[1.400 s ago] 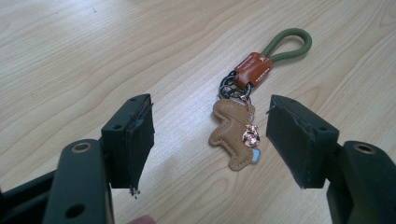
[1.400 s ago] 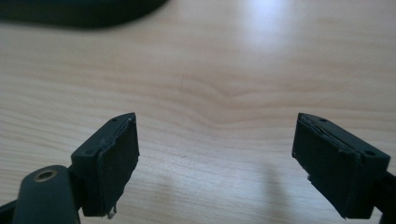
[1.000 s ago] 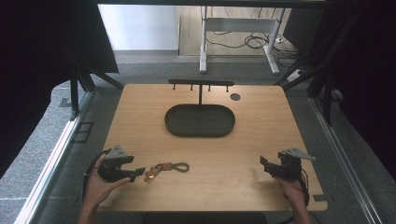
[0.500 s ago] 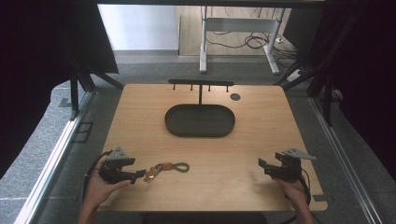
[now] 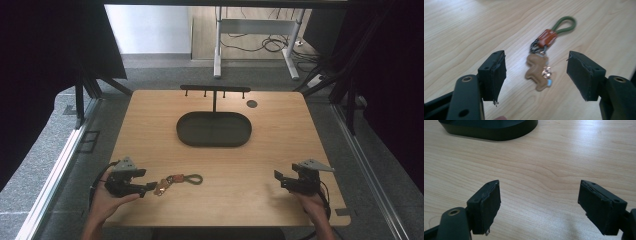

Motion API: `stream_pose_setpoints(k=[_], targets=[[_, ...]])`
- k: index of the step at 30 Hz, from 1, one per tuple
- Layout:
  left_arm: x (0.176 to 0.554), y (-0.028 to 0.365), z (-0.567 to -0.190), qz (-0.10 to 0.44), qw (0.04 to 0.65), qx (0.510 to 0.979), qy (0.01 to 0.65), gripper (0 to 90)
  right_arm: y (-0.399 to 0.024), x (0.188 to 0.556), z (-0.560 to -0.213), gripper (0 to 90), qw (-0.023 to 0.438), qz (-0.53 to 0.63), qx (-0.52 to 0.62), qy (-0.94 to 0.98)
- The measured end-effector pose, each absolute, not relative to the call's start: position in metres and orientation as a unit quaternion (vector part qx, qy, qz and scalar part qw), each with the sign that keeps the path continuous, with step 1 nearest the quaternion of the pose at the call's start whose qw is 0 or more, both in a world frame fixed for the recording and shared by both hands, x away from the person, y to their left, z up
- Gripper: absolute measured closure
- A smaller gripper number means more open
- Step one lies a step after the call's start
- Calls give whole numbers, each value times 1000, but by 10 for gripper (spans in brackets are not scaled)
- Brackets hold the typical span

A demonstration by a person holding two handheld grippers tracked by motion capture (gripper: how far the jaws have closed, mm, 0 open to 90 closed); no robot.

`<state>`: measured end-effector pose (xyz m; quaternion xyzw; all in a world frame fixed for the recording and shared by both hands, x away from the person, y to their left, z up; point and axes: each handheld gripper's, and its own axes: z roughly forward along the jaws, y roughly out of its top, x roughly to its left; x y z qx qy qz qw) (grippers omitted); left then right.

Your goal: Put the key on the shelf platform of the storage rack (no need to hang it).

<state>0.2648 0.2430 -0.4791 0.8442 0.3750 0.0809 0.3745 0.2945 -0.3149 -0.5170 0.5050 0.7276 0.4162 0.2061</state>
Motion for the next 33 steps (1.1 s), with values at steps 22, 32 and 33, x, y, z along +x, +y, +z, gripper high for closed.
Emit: stream_pose_setpoints(k=[22,32,33], targets=[[286,226,-442,85,348,880,312,303,-302,292,-521,244,210,393,484,753],[293,210,-430,80,347,890,285,305,-303,292,-522,256,213,389,486,753],[294,209,-429,78,350,889,284,305,-304,292,-521,258,213,390,485,753]])
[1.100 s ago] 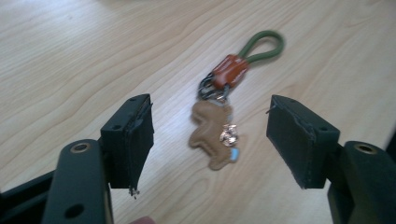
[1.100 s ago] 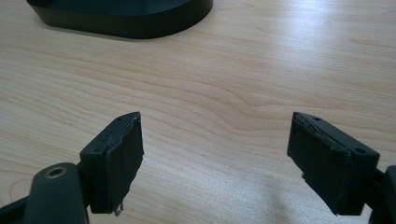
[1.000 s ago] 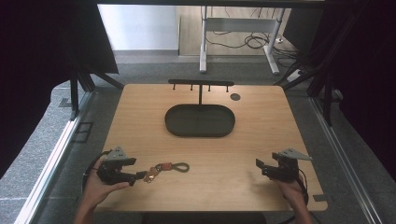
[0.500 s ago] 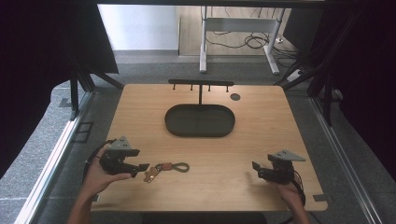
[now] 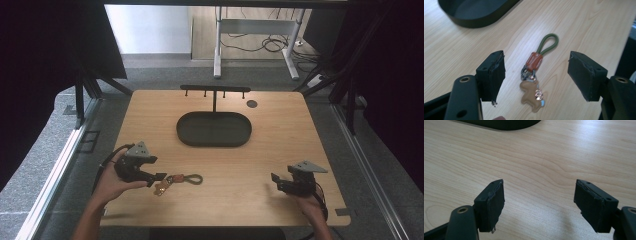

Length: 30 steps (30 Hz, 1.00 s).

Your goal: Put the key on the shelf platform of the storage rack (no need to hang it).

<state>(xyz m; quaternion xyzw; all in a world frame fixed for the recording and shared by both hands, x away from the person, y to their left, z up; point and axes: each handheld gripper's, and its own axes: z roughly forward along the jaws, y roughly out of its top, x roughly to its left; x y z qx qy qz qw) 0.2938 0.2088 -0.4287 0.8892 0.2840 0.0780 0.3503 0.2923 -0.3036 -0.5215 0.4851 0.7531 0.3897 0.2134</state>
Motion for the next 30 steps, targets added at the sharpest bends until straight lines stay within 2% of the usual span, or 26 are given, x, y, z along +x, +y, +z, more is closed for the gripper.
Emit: stream_pose_setpoints(k=[8,30], targets=[[304,199,-426,64,355,893,271,310,-305,292,-522,261,215,389,484,754],[321,175,-435,51,321,913,246,336,-297,292,-526,268,216,375,474,767]])
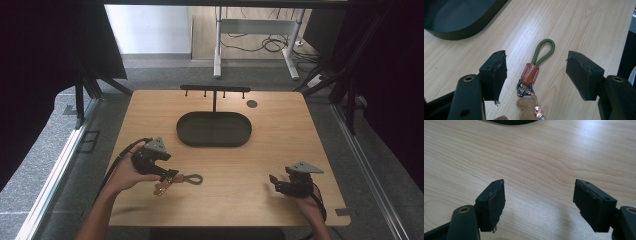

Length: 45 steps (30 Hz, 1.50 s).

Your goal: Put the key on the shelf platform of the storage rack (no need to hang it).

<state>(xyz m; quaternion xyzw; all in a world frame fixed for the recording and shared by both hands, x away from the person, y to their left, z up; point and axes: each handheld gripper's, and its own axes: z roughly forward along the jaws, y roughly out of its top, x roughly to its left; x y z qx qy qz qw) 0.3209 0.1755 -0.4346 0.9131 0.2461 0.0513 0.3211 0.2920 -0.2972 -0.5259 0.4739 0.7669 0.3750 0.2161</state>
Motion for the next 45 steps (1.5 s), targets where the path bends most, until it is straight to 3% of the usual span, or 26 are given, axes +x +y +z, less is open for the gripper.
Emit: stream_pose_setpoints(k=[20,45], targets=[[336,161,-437,44,294,925,236,358,-296,292,-527,268,213,369,475,770],[338,155,-479,16,228,946,230,402,-291,293,-531,265,206,355,471,781]])
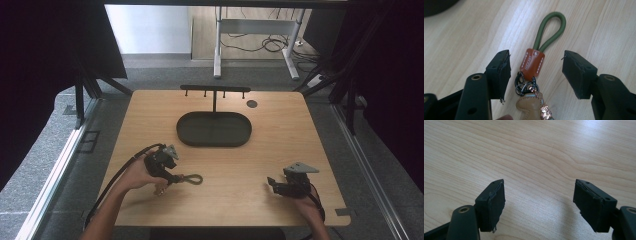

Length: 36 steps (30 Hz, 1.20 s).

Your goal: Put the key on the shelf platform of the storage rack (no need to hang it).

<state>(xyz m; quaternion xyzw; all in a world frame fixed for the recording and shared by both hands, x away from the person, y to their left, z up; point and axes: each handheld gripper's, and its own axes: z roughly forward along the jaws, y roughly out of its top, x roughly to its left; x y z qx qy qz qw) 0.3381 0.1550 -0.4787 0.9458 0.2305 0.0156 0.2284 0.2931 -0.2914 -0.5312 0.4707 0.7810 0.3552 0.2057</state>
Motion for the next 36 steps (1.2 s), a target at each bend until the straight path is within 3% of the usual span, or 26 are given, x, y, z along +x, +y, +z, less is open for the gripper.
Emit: stream_pose_setpoints(k=[36], targets=[[348,134,-507,18,160,964,210,534,-290,294,-533,261,206,349,470,784]])
